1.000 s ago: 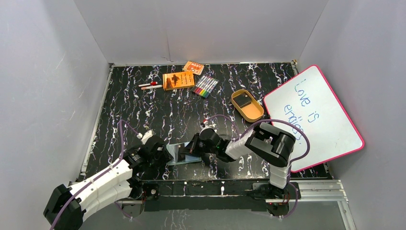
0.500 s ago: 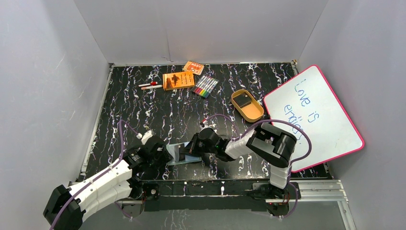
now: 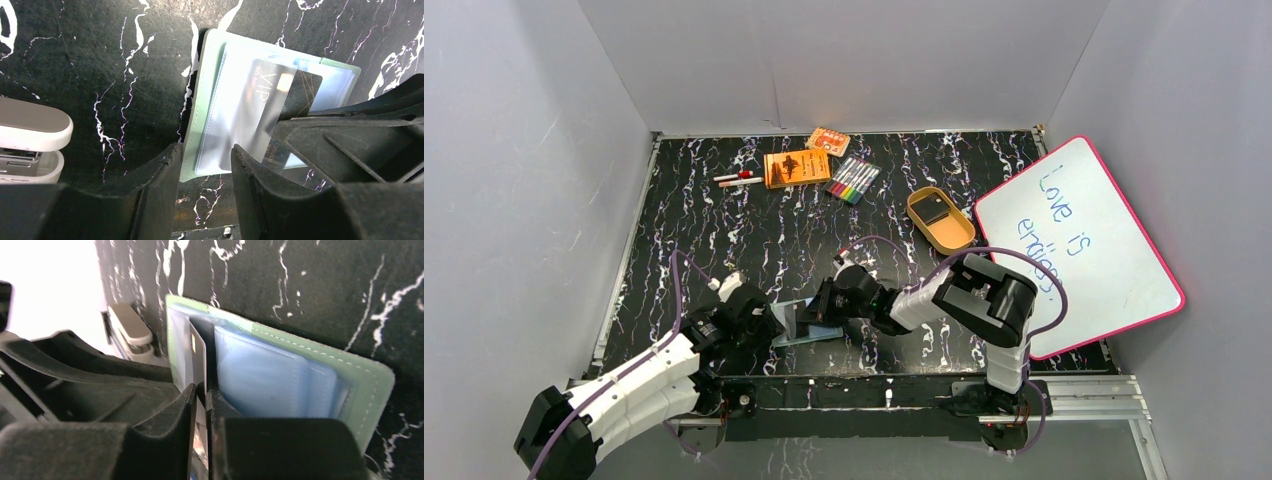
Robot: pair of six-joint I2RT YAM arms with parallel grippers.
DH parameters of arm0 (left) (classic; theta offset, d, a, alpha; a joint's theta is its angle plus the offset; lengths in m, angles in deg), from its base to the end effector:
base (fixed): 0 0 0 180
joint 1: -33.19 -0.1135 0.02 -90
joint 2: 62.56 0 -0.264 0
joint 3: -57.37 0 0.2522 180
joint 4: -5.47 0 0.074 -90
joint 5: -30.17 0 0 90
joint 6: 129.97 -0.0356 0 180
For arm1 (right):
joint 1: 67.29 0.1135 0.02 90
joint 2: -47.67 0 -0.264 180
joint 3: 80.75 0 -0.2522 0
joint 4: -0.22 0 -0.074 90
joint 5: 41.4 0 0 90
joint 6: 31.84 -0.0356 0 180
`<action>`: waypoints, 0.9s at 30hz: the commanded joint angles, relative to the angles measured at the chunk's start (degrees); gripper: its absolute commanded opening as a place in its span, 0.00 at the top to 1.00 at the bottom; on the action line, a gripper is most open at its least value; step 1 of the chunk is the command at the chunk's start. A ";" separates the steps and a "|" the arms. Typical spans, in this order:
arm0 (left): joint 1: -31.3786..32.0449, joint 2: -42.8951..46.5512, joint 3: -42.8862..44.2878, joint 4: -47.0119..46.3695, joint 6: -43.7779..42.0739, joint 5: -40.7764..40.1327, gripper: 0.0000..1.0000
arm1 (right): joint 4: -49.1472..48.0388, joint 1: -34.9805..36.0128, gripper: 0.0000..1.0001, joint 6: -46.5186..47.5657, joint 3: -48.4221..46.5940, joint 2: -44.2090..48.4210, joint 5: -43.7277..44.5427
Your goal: Put the credit cards into the card holder
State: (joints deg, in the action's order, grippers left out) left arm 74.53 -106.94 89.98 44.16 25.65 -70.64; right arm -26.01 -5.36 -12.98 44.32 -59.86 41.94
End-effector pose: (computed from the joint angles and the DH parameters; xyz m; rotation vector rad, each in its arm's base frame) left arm 0.1152 -0.0925 0.1627 -0.6144 2.4482 -0.5866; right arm 0.1614 0.3114 0.1163 0.1071 2.4171 1.4320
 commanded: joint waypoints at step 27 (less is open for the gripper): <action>-0.25 3.61 0.77 1.08 5.13 -5.94 0.64 | 21.64 1.09 0.50 15.90 -9.08 2.98 -0.54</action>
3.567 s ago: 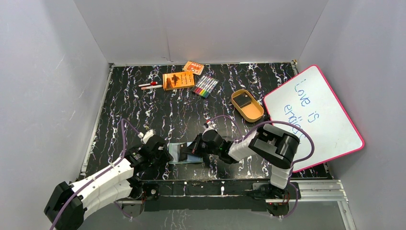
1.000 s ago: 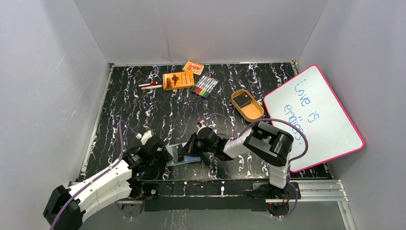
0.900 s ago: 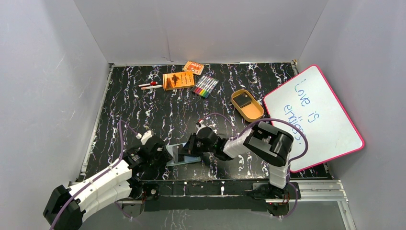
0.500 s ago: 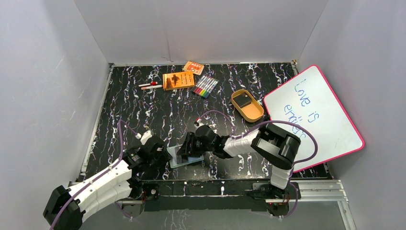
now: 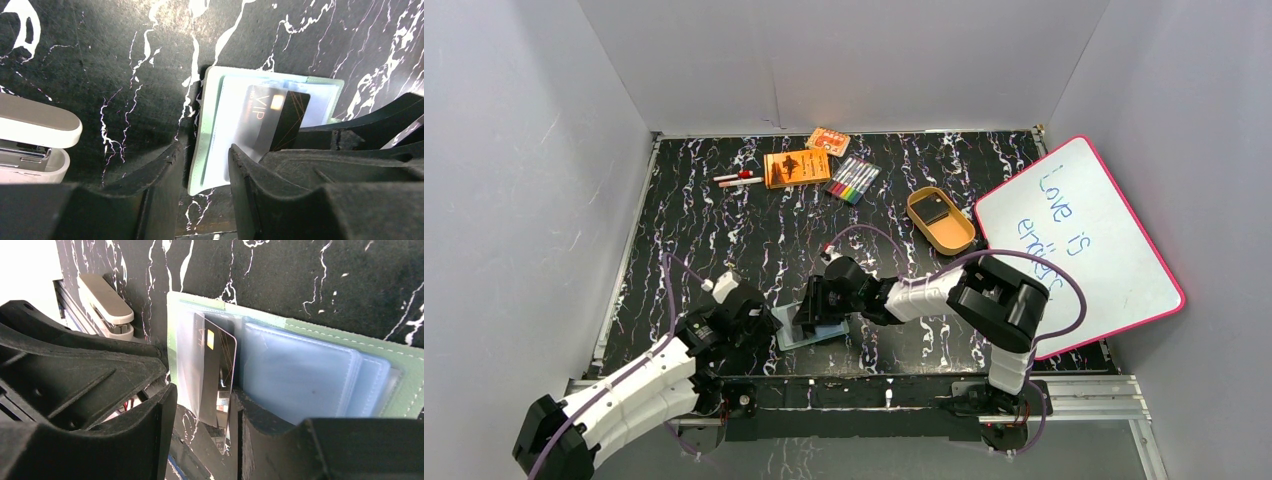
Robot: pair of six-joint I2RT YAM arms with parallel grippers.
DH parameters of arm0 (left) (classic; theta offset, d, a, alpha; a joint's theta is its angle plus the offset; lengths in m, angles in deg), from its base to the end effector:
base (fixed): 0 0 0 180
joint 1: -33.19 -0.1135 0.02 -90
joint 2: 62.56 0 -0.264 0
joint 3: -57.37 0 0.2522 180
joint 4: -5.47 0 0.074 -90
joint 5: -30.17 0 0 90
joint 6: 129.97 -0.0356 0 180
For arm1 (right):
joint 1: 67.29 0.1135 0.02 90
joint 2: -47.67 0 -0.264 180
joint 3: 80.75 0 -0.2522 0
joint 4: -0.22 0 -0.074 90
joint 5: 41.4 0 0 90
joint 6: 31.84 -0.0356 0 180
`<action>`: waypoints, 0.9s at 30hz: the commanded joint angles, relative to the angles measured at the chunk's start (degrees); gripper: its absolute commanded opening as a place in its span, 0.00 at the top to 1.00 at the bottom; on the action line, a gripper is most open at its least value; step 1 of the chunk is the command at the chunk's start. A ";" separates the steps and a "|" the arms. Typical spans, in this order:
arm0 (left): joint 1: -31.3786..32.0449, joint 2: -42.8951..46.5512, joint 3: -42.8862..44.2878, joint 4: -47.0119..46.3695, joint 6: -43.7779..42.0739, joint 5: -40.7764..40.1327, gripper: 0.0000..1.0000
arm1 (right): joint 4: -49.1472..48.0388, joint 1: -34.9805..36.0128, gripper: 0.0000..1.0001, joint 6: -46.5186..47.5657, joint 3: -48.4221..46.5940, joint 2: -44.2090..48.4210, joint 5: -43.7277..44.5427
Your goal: Put the credit cards into the card holder
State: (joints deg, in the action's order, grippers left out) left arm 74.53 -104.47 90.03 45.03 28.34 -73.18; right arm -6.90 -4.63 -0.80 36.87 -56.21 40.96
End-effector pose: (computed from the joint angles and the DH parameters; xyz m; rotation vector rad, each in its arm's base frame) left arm 0.1135 -0.0889 0.1675 -0.6844 2.3863 -0.5946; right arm 0.1622 0.3241 0.1410 -0.1687 2.4957 1.2325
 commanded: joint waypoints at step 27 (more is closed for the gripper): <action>-0.39 -0.45 4.77 4.74 0.81 -8.35 0.64 | 13.94 0.35 0.46 10.19 -8.78 -1.52 1.67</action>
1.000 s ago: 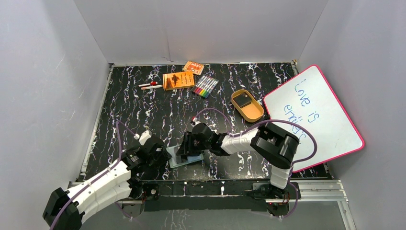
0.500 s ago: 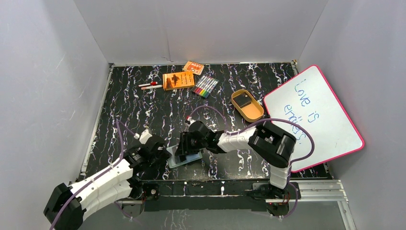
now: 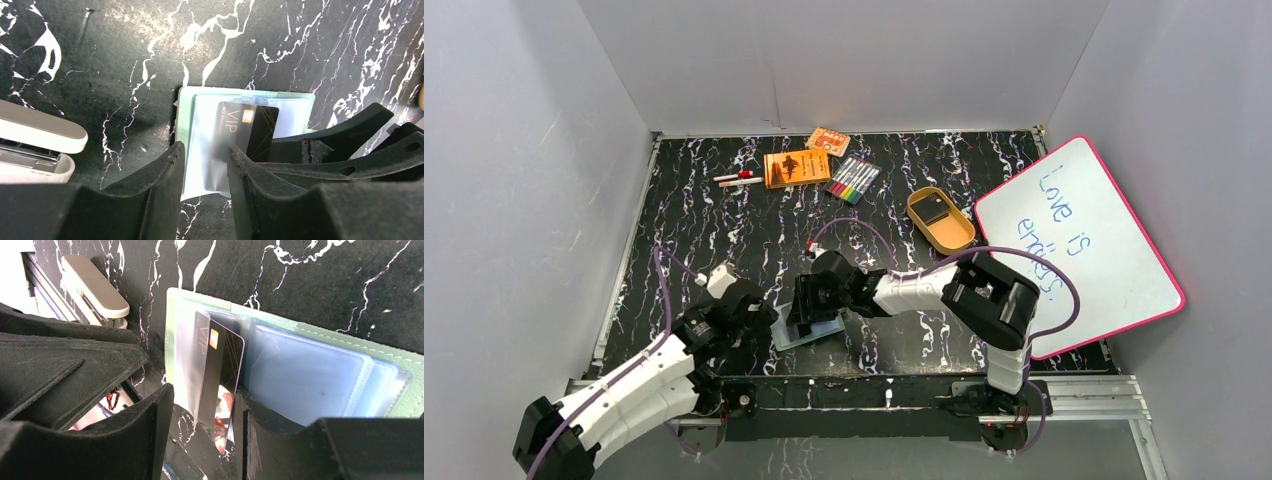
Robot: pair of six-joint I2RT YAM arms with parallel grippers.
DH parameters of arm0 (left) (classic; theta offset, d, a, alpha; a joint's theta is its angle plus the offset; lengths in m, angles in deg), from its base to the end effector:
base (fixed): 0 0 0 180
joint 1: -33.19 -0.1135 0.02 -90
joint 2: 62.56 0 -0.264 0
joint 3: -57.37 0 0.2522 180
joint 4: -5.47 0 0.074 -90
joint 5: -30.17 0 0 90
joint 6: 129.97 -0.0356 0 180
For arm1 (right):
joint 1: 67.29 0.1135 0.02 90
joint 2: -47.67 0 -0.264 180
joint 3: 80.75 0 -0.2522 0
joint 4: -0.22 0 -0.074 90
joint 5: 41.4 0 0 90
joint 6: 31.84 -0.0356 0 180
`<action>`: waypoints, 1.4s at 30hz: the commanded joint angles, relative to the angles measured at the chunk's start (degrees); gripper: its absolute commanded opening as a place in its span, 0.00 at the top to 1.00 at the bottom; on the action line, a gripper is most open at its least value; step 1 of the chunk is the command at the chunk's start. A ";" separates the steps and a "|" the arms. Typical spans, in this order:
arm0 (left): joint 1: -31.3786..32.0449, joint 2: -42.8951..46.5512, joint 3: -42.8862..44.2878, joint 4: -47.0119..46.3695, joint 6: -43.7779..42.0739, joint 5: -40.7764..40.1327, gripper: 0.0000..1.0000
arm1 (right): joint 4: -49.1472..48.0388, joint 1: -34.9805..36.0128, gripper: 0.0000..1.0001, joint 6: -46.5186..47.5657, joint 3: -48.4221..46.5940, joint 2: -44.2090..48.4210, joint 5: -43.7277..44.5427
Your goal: Put the credit cards into the card holder
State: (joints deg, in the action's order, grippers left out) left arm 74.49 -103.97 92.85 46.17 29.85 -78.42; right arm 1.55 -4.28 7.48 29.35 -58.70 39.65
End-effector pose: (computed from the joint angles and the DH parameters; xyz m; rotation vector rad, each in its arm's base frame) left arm 0.1178 -0.0884 0.1837 -0.7421 2.2861 -0.5646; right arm 0.1691 0.3442 0.1500 -0.3679 2.5032 1.1451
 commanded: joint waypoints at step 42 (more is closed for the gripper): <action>-0.60 -1.31 -5.81 -9.56 -0.17 3.65 0.72 | 19.83 -0.01 0.15 9.04 -4.34 10.43 20.31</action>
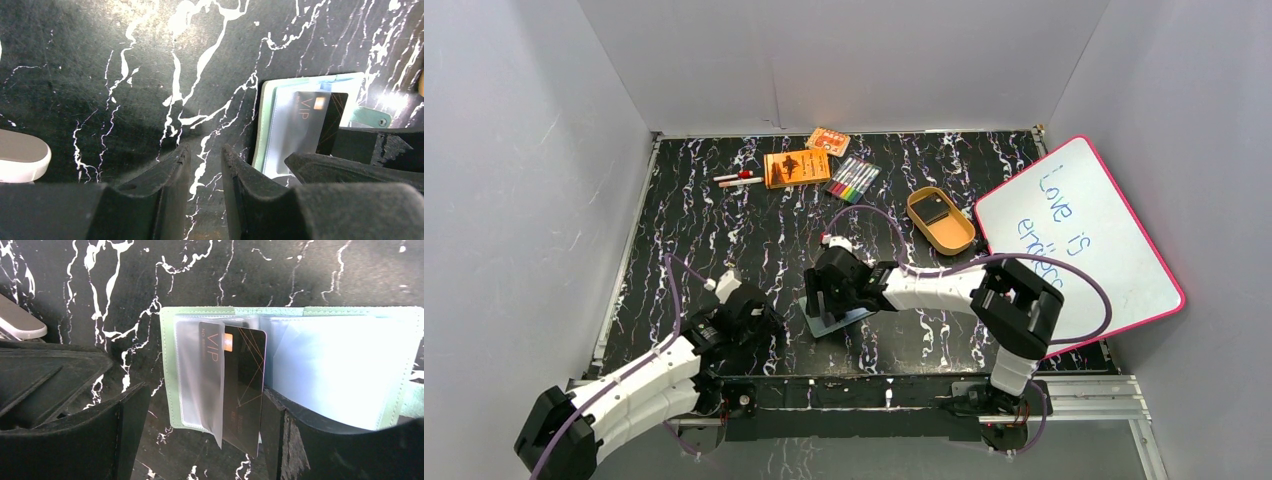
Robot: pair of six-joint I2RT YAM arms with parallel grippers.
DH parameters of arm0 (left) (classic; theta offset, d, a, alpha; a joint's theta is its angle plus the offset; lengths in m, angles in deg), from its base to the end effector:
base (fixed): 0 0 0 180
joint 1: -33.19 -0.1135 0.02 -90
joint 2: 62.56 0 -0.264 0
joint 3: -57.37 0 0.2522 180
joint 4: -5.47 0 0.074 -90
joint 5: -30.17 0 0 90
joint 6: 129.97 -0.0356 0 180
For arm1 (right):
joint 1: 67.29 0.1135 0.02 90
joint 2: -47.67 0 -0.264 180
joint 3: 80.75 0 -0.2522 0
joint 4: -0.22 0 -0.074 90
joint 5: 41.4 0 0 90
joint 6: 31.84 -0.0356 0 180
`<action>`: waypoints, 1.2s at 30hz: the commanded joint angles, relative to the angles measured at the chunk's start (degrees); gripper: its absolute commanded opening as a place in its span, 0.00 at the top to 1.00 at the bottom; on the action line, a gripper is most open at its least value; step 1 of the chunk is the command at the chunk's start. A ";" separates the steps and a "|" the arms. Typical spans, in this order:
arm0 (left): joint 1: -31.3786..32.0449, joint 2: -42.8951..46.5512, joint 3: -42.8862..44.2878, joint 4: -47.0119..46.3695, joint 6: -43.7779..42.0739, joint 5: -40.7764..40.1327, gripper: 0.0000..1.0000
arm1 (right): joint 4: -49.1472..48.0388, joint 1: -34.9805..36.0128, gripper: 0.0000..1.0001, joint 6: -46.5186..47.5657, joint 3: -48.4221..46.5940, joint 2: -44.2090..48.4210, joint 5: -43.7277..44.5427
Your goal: Put the credit cards into the card holder
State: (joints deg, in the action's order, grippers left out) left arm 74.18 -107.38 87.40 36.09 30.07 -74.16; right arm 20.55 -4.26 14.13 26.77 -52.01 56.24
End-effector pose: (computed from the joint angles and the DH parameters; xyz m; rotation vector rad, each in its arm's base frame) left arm 0.1211 -0.0935 0.1579 -0.7298 2.3180 -0.6475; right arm 0.1686 0.3209 0.1778 -0.3505 2.4894 0.6855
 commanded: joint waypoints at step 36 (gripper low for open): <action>-0.49 -10.28 2.10 -10.55 -3.36 2.49 0.75 | 5.80 -5.70 0.79 6.28 -0.19 3.18 4.12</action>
State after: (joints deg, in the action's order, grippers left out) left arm 74.16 -116.18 88.04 26.02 27.77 -71.34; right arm 24.66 -9.55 18.61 29.41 -47.29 60.02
